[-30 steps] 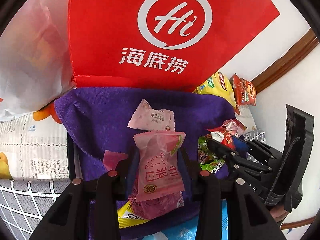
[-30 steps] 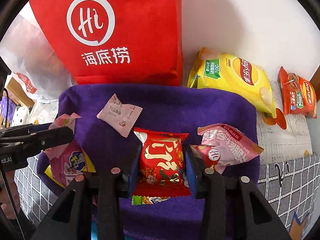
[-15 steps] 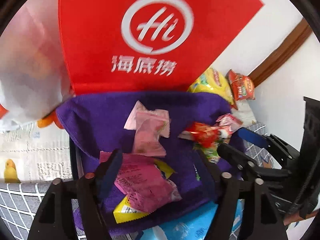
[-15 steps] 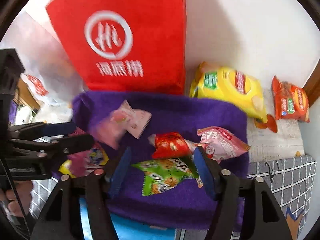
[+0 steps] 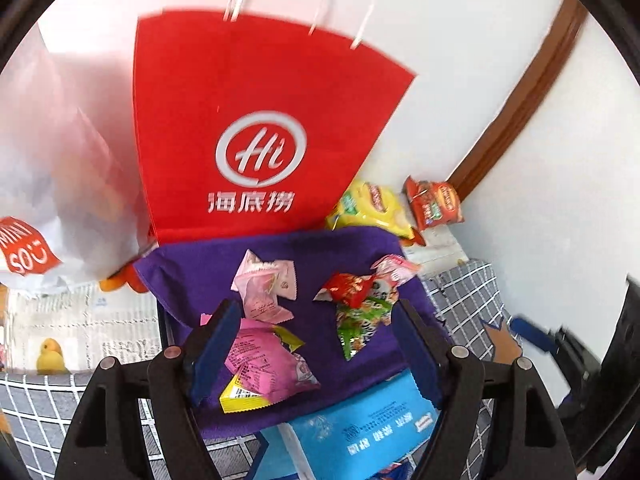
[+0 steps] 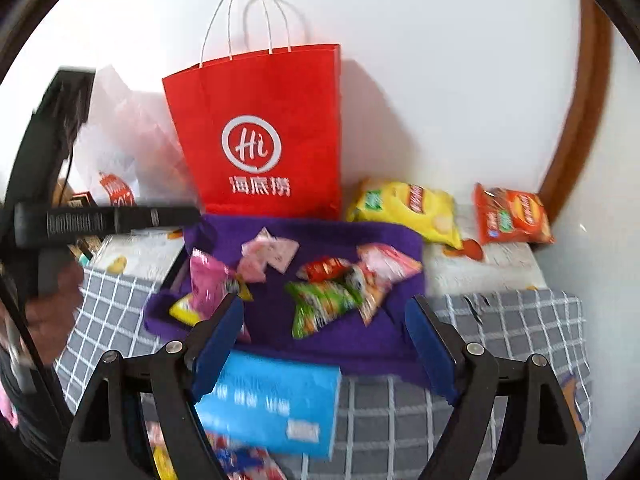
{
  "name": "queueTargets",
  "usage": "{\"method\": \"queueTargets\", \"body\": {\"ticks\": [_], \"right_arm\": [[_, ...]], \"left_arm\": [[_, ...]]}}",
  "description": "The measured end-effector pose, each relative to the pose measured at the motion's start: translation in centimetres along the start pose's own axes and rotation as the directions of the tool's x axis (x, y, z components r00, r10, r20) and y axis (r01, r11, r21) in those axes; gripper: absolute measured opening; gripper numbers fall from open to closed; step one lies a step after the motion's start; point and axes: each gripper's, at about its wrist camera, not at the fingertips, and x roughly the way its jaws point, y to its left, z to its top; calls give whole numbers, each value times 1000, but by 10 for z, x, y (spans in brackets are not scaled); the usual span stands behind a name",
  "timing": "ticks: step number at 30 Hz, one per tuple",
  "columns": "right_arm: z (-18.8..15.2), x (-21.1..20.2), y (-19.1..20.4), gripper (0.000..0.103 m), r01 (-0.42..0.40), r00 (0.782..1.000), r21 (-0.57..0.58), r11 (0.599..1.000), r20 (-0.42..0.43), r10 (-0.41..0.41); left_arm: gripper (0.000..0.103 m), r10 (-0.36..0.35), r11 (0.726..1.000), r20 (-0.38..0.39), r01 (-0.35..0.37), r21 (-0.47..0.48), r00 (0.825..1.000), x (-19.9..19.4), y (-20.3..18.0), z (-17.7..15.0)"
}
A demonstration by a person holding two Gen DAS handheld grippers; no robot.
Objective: Organize snacks
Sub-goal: 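Move both open tools back down toward the snack pile, then grasp the red-white snack bag with the right tool while the left grasps a pink candy bar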
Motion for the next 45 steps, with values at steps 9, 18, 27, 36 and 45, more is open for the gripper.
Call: {"method": "queueTargets", "body": {"ticks": [9, 18, 27, 36, 45], "right_arm": [[-78, -23, -2, 82, -43, 995, 71, 997, -88, 49], [-145, 7, 21, 82, -143, 967, 78, 987, -203, 156], [-163, 28, 43, 82, -190, 950, -31, 981, -257, 176], [-164, 54, 45, 85, -163, 959, -54, 985, -244, 146], [-177, 29, 55, 31, -146, 974, -135, 980, -194, 118]], "left_arm": [[76, -22, 999, 53, 19, 43, 998, -46, -20, -7], [76, 45, 999, 10, -45, 29, 999, -74, -2, -55], [76, 43, 999, -44, -44, -28, 998, -88, 29, -117], [76, 67, 997, -54, -70, -40, 996, -101, 39, -150], [76, 66, 998, -101, -68, -14, 993, -77, 29, -174]]}}
